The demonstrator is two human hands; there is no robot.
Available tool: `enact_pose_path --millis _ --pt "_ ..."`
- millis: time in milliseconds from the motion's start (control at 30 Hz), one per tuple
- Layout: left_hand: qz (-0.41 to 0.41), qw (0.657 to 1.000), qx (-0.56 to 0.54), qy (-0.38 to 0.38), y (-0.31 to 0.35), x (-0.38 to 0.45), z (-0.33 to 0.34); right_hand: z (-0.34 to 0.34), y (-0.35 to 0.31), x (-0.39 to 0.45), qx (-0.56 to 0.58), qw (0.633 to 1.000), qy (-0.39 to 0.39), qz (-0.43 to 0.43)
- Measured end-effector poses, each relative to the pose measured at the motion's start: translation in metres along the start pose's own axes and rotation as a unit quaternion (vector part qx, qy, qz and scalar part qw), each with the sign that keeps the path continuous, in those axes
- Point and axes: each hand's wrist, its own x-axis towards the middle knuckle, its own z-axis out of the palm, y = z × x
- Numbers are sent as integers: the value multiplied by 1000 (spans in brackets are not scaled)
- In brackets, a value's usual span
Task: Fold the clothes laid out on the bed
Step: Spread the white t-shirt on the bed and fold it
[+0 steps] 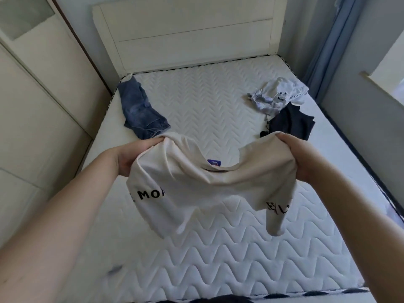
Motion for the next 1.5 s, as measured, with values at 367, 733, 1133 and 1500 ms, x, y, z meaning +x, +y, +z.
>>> enact_pose_path --millis 367,733,1133,1500 --pt "53 965 142 214 -58 98 -27 16 75 91 -121 992 30 -6" --pt "55 870 240 427 -83 263 -89 62 137 258 -199 978 28 -64" --pt "72 870 410 266 -254 330 -12 64 319 248 -431 892 -128 29" --pt "-273 852 135 426 -477 241 58 3 468 148 -548 806 -6 224"
